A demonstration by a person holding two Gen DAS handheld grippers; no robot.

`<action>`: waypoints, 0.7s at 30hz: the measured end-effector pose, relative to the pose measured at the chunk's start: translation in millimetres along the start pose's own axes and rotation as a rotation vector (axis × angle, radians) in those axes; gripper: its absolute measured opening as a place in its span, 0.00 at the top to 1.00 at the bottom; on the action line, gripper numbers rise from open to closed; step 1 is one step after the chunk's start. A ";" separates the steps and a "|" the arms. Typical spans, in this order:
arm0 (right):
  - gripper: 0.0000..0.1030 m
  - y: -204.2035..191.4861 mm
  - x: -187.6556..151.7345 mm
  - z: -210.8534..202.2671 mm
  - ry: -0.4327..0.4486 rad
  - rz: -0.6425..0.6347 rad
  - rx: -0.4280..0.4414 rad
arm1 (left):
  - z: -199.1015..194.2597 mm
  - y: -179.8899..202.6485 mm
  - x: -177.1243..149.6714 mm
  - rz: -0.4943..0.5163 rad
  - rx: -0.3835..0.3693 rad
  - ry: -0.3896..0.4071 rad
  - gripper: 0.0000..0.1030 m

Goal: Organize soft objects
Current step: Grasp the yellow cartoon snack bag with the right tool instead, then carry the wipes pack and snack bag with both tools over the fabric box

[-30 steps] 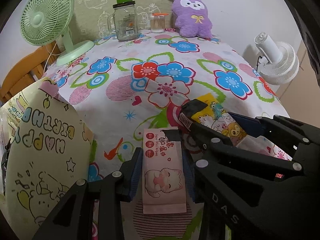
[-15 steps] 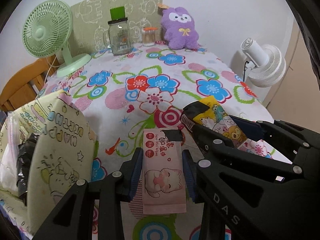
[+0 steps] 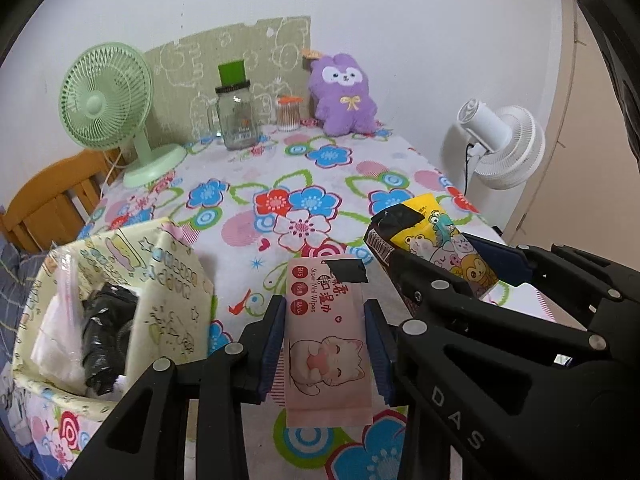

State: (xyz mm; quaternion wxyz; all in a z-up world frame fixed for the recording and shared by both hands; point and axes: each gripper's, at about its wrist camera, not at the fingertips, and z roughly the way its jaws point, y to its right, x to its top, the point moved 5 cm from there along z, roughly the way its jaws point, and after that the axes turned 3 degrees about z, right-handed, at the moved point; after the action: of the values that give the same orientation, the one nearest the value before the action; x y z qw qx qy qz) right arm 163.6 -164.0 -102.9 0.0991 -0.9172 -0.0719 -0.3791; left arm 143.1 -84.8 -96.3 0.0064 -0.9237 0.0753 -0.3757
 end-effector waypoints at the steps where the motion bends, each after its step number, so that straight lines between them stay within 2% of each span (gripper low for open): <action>1: 0.56 -0.5 0.3 -3.7 0.004 0.003 -0.002 | -3.7 0.2 0.9 0.002 -0.001 0.006 0.61; 21: 0.56 -14.6 12.6 -91.6 0.166 0.049 -0.032 | -84.8 1.4 17.8 0.057 -0.024 0.160 0.61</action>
State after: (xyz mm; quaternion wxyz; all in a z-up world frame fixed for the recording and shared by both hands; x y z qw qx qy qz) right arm 107.1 -170.8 -28.6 0.0994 -0.8856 -0.0349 -0.4524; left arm 96.6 -84.9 -23.2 0.0002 -0.8881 0.1064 -0.4472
